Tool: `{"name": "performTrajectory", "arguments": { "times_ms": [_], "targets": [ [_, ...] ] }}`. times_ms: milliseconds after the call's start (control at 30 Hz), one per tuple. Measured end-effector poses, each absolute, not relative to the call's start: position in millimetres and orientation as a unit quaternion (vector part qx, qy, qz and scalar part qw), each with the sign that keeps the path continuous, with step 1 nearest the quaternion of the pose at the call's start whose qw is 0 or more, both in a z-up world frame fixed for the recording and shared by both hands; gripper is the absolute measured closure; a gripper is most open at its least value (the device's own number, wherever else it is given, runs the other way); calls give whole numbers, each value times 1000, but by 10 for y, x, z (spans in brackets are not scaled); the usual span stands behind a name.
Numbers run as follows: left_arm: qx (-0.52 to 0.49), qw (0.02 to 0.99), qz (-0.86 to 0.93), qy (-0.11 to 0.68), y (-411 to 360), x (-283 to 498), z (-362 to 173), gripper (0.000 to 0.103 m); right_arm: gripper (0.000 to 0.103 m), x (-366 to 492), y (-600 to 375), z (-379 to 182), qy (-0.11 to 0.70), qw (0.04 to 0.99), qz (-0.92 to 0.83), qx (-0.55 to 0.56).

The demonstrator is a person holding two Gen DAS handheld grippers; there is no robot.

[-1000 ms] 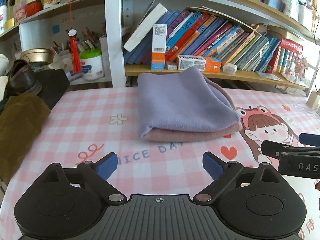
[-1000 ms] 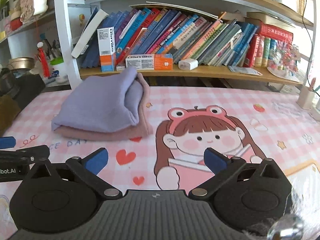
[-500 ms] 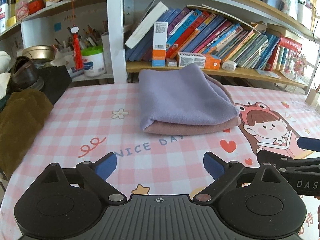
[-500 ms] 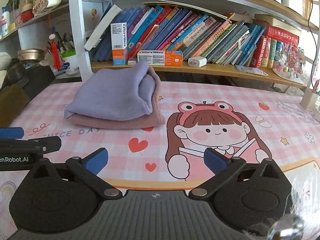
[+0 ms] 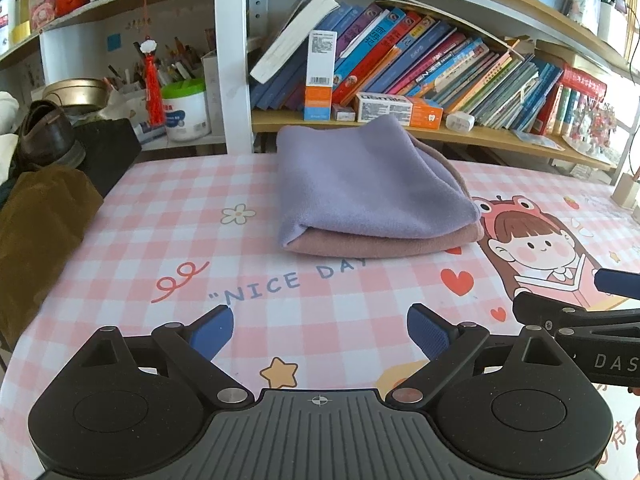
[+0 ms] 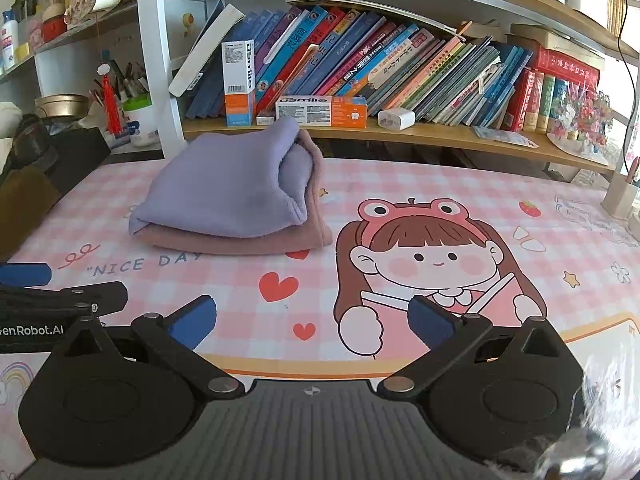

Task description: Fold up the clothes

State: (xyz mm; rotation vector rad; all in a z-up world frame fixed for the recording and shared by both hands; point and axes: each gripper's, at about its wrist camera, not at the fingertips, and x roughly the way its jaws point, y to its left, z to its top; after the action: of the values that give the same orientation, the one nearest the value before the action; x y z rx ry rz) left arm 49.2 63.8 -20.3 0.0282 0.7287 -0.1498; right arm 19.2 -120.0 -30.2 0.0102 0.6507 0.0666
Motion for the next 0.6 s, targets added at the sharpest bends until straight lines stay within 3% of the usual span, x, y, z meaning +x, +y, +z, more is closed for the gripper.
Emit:
{"name": "performTrajectory", "arguments": {
  "times_ms": [600],
  "targets": [
    [14, 928, -71, 364, 655, 482, -232, 7, 0, 195, -1194, -303, 325, 945, 34, 8]
  ]
}}
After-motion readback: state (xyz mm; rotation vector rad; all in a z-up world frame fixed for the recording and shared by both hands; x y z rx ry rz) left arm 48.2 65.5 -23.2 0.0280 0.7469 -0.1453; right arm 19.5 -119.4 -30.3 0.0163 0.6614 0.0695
